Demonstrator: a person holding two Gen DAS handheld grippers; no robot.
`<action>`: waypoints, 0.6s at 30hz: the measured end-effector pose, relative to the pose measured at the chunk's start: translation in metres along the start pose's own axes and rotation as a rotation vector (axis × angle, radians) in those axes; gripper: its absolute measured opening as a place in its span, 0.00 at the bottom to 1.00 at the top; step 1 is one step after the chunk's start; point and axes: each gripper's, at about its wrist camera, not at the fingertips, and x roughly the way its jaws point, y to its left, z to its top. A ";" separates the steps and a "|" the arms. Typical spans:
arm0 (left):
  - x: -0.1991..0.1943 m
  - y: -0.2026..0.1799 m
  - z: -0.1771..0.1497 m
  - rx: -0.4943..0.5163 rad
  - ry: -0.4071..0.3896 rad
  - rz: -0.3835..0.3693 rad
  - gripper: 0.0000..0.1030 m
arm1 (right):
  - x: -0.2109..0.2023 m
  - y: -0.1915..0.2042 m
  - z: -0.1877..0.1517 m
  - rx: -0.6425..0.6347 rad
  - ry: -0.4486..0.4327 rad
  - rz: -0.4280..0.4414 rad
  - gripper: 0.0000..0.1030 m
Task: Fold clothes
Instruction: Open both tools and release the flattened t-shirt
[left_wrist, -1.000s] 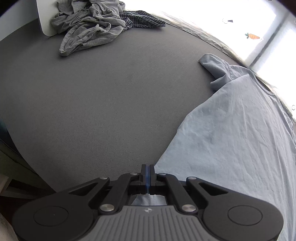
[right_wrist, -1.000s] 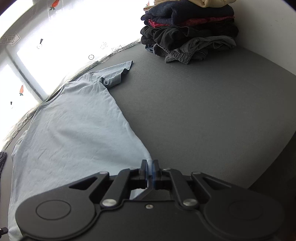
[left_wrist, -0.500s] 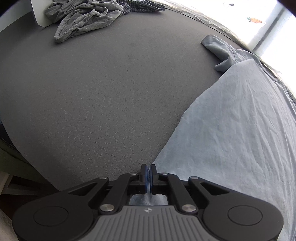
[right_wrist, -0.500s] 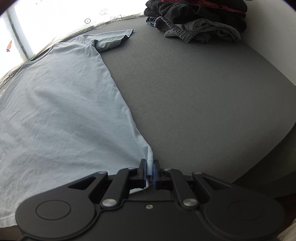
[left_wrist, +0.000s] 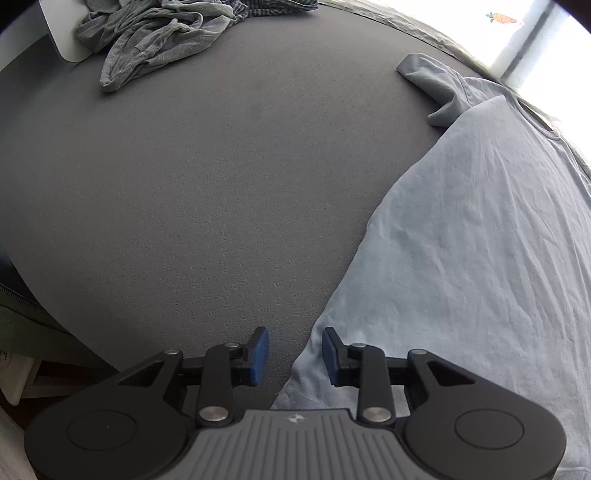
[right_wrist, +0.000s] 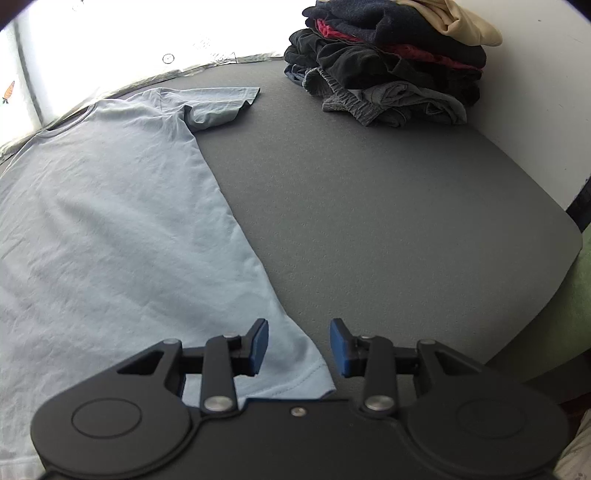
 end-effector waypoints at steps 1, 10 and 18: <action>-0.001 0.002 0.000 -0.012 0.002 -0.016 0.34 | 0.000 0.004 0.001 -0.002 -0.007 0.006 0.37; -0.001 -0.005 0.003 0.082 0.005 0.004 0.50 | 0.012 0.064 0.002 -0.068 0.010 0.131 0.42; 0.006 0.007 0.025 0.043 -0.005 0.040 0.60 | 0.026 0.117 0.016 -0.134 0.042 0.210 0.66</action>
